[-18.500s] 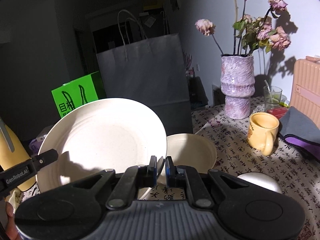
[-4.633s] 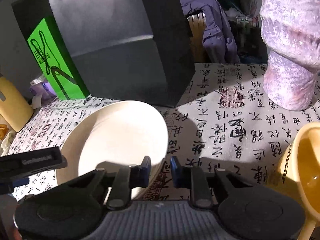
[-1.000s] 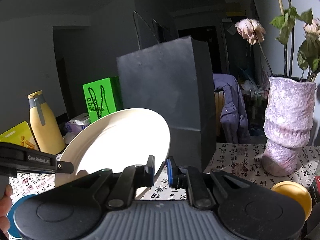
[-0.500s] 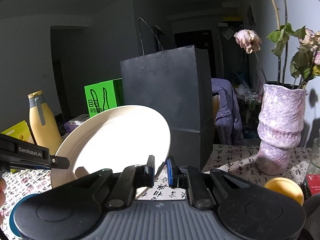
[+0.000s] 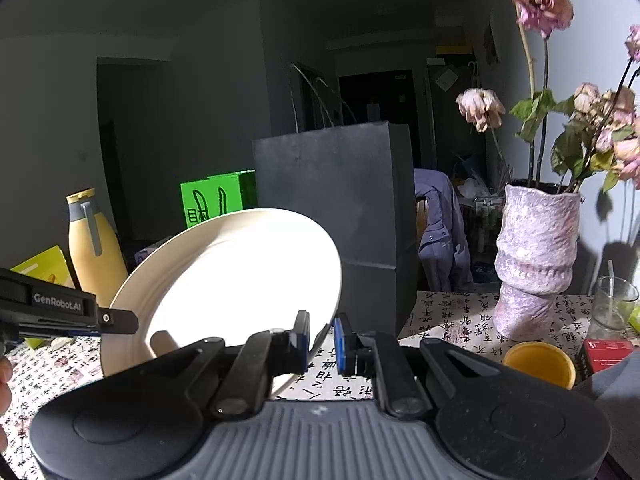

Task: Organize plates and bowls
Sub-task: 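Carry the cream plate back over the bowls toward the plate stack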

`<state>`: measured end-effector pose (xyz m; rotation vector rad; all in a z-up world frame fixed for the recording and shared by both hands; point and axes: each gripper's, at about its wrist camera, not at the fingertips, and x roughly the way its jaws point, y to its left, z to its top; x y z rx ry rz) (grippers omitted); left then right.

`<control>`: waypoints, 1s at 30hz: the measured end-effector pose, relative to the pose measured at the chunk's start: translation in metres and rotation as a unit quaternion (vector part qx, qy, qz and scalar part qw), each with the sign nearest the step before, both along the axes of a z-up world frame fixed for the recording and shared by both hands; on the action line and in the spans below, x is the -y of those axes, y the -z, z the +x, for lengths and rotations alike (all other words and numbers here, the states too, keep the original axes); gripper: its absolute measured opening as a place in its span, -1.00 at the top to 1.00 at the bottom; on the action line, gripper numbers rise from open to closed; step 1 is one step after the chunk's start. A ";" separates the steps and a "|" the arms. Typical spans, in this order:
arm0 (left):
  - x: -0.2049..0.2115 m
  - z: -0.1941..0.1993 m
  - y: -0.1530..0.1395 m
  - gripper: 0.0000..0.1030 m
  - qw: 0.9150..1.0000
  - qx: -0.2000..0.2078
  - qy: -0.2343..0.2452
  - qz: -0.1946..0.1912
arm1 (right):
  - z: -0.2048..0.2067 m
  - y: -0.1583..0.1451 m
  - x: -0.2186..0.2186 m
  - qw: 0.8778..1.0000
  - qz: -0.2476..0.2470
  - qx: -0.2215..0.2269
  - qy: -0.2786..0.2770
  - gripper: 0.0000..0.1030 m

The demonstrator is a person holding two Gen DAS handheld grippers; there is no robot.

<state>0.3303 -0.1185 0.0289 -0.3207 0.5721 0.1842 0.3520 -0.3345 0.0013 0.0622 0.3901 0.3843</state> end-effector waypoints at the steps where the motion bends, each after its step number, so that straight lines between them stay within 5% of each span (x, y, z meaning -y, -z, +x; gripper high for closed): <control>1: -0.001 -0.005 -0.001 0.63 1.000 0.003 0.000 0.001 | -0.005 -0.002 -0.001 1.000 0.000 0.002 0.001 0.77; 9: -0.013 -0.045 -0.008 0.78 0.999 0.033 -0.003 0.007 | -0.044 -0.017 -0.012 1.000 -0.002 0.021 0.007 0.76; 30: -0.065 -0.149 -0.029 0.79 0.997 0.076 -0.017 -0.009 | -0.153 -0.044 -0.065 0.997 -0.004 0.077 0.002 0.76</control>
